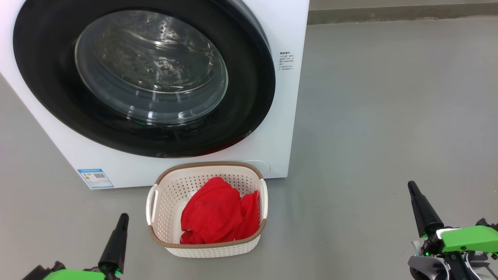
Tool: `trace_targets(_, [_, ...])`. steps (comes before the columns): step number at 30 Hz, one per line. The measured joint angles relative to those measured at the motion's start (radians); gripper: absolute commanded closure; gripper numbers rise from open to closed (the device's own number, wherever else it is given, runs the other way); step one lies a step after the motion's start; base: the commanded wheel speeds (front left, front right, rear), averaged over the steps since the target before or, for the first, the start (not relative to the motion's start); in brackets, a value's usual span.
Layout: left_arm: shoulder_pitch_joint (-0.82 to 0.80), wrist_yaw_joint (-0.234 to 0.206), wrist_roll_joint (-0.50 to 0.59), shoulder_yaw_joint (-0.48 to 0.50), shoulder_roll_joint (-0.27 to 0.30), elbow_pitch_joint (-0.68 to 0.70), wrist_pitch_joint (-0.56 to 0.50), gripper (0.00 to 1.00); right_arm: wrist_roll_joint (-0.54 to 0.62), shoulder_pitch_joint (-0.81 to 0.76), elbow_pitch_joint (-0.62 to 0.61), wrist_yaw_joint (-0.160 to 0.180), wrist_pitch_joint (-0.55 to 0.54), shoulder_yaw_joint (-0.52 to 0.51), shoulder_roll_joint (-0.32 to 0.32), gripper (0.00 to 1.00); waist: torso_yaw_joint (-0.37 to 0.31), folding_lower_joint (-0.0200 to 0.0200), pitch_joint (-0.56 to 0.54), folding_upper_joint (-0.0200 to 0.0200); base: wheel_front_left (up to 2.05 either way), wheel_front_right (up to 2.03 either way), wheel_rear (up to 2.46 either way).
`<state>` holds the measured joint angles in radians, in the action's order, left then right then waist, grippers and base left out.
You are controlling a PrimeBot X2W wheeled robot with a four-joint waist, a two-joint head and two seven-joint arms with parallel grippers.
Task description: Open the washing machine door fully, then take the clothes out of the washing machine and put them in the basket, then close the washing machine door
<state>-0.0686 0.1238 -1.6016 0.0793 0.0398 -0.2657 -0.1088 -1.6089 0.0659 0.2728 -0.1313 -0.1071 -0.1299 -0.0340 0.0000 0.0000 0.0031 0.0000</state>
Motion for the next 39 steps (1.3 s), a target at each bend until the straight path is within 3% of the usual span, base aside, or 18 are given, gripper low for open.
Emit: trace_targets(39, [0.000,0.000,0.000,0.000,0.000,0.000,0.000,1.00,0.000,0.000,0.000,0.000,0.000,0.000,0.000,1.00,0.000,0.0000,0.000,0.0001,0.00,0.00,0.00])
